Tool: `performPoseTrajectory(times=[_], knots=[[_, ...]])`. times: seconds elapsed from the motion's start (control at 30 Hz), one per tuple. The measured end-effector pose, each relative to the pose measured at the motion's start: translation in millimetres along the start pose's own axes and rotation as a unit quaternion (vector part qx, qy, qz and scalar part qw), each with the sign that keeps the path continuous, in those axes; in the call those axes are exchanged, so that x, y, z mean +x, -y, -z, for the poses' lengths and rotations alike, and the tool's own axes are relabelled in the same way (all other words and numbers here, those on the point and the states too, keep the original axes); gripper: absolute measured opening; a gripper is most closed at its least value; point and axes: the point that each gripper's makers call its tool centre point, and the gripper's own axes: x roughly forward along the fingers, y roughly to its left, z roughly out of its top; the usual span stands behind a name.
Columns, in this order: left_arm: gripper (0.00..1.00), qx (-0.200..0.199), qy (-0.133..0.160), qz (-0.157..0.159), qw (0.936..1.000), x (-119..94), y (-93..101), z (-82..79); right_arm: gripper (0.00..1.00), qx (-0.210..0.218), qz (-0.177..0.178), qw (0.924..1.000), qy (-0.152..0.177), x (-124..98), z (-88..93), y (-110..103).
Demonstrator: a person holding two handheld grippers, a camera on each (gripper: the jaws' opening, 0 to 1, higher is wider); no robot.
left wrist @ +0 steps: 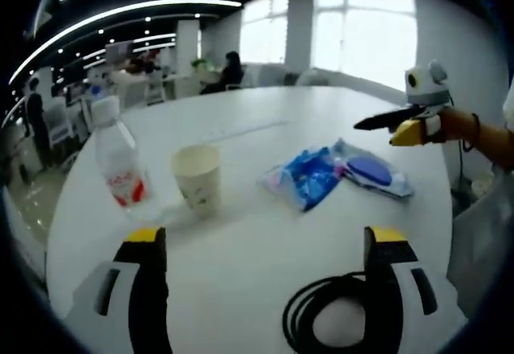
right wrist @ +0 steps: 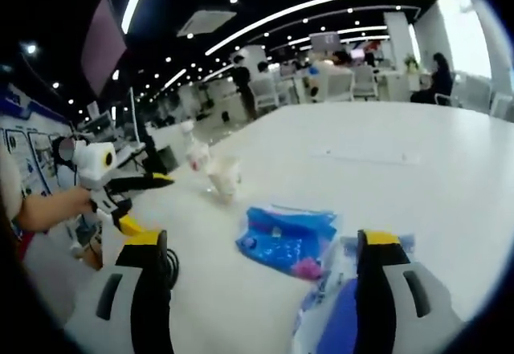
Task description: Arrange the tabletop items into an orderly group along one side of the table until the central work area is clear of visible clutter.
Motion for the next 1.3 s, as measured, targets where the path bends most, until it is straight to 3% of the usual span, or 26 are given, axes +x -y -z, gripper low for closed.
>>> performPoseTrajectory(times=[0.13, 0.37, 0.6, 0.83, 1.0, 1.13, 1.3], knots=[[0.99, -0.032, 0.003, 0.008, 0.9995, -5, 3.8, -0.7, 0.92, -0.002, 0.003, 0.9999, 0.011, 9, -0.3, 8], [0.99, -0.025, 0.004, 0.0, 0.9997, -18, 8.0, -3.9, 0.85, -0.008, 0.01, 0.9999, 0.002, 24, 11.2, 24], [0.99, -0.027, -0.016, -0.001, 0.9995, -28, 14.0, 5.3, 0.81, -0.007, 0.029, 0.9995, -0.008, 32, 21.9, 38], [0.99, -0.041, -0.019, -0.012, 0.9989, -40, 11.5, 11.1, 0.69, 0.009, 0.038, 0.999, -0.02, 39, 33.1, 45], [0.99, -0.04, -0.013, -0.033, 0.9986, -48, 5.9, 9.9, 0.52, 0.012, 0.05, 0.9983, -0.028, 42, 39.7, 48], [0.99, -0.041, -0.026, -0.042, 0.9979, -51, -0.9, 18.6, 0.45, 0.02, 0.059, 0.9975, -0.033, 43, 43.5, 49], [0.99, -0.039, -0.028, -0.047, 0.9977, -50, -2.9, 19.0, 0.26, 0.047, 0.083, 0.9942, -0.05, 44, 53.1, 56]])
